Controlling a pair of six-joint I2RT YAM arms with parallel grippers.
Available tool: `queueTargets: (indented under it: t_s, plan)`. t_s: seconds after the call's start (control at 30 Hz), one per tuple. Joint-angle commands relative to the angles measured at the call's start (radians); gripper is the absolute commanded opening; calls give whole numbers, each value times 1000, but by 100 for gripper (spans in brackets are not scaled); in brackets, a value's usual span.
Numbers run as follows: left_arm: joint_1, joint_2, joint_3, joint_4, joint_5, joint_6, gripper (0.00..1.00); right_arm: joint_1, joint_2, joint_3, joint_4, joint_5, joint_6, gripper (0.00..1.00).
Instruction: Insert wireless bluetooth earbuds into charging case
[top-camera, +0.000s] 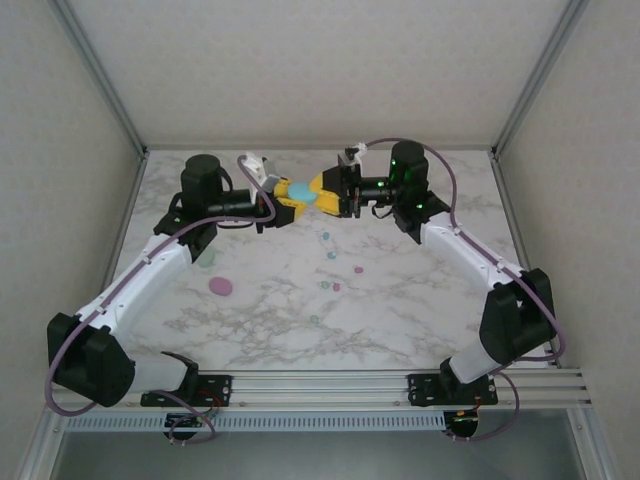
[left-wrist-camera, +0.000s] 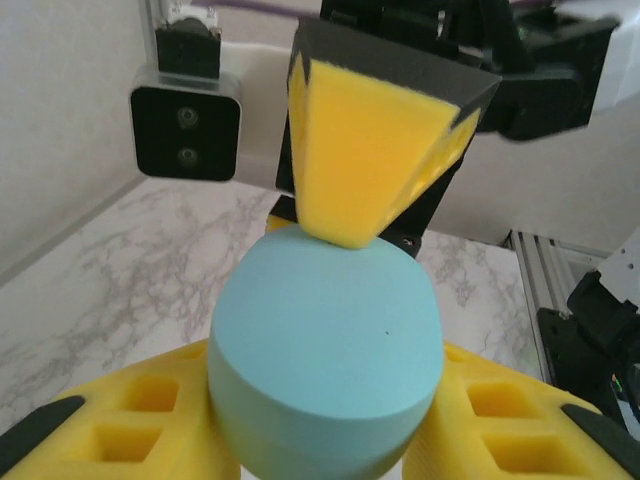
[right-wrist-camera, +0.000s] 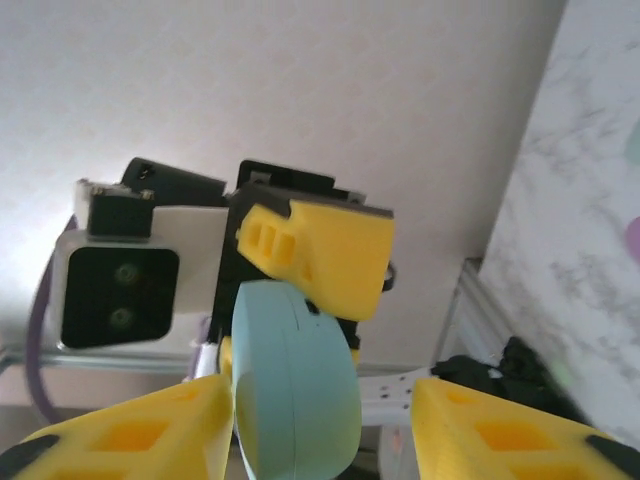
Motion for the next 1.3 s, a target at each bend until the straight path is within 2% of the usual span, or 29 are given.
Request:
queueTargets:
  t_s: [0.0, 0.07, 0.1, 0.2, 0.5, 0.63, 0.83, 0.97, 1.13, 1.2, 1.27]
  plan:
    - [-13, 10, 83, -217, 38, 127, 25, -4, -84, 109, -457, 143, -407, 60]
    - [-14, 25, 121, -335, 45, 188, 25, -6, -112, 135, -569, 215, -514, 65]
    - [-15, 31, 130, -364, 50, 201, 25, -9, -116, 136, -572, 189, -526, 67]
    - [-18, 32, 128, -363, 52, 195, 25, -6, -75, 138, -507, 49, -402, 71]
    - [-31, 34, 126, -268, 37, 131, 26, 1, -45, -13, -160, -14, -119, 69]
    - [-35, 28, 114, -205, 14, 98, 27, 11, -28, -65, 69, -50, 39, 63]
    - [-38, 29, 105, -135, -1, 54, 28, 28, -7, -87, 262, -70, 176, 50]
    - [-38, 32, 106, -128, -6, 52, 28, 30, 3, -103, 331, -66, 229, 45]
    - [-38, 36, 111, -128, -15, 53, 28, 31, 4, -108, 357, -62, 252, 28]
    - [-38, 37, 107, -128, -27, 49, 33, 30, 0, -114, 366, -46, 261, 19]
    - [-38, 36, 99, -84, -26, 38, 35, 30, -3, -127, 407, -26, 293, 16]
